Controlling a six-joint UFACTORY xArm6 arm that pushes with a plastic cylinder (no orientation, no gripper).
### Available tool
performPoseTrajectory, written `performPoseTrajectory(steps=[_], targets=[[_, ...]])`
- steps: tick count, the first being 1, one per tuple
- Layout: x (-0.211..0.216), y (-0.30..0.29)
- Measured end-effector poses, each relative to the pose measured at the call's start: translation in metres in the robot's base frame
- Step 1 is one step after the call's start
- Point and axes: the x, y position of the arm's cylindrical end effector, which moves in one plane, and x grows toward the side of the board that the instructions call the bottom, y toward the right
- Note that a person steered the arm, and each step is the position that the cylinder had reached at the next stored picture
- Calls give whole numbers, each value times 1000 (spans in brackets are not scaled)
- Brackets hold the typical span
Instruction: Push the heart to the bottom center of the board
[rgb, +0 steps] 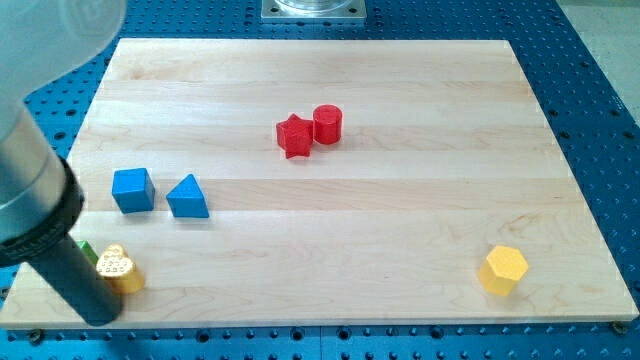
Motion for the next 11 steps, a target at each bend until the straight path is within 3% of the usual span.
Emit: performPoseTrajectory(steps=[4,5,6,7,8,9,10,11], targets=[[-26,98],[-12,19],[-20,-4],[-63,8],[-71,33],[-66,164],[-61,214],[-73,177]])
